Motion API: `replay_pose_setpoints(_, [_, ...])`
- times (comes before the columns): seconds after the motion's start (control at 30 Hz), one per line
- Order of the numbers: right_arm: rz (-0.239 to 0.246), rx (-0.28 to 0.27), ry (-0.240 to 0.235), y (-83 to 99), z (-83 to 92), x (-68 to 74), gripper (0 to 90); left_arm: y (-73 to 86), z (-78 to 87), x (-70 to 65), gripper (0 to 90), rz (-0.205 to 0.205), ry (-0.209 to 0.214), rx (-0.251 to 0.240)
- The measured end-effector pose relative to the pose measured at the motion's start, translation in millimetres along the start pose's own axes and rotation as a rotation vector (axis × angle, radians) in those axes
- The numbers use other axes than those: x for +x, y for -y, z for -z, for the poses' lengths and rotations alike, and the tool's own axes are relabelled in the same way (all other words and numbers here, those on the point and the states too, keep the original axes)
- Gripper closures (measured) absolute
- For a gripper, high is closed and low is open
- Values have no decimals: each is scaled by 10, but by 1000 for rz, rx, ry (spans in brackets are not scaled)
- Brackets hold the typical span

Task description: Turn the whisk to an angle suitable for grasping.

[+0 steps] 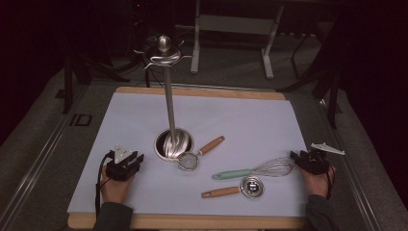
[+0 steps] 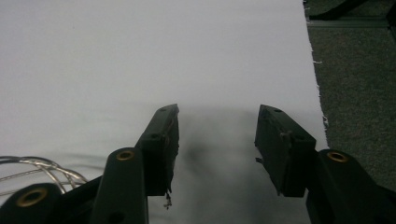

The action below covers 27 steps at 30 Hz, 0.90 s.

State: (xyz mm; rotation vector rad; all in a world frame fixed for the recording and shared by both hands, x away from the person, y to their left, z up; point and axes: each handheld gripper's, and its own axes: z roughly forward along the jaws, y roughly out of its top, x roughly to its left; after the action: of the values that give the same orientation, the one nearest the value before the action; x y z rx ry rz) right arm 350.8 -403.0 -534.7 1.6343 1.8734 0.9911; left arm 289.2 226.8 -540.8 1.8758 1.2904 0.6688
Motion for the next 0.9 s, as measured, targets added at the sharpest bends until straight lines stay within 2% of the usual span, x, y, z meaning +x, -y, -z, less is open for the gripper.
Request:
replay_pose_setpoints(0.17, [0, 1, 19, -1, 0, 13, 528, -5, -9, 10, 699, 9, 8, 9])
replay_pose_setpoints(0.33, [10, -10, 26, 2, 11, 21, 545, -9, -12, -6, 698, -12, 1, 18])
replay_pose_setpoints(0.53, [8, -20, 39, 3, 21, 25, 560, -7, -15, 8, 688, 7, 9, 12])
replay_pose_setpoints(0.73, [3, -45, 32, 1, 48, 33, 586, -7, -14, 7, 688, 4, 11, 13])
replay_pose_setpoints(0.9, [51, -62, 13, -63, 89, 125, 597, -9, -16, 7, 690, -2, 15, 19])
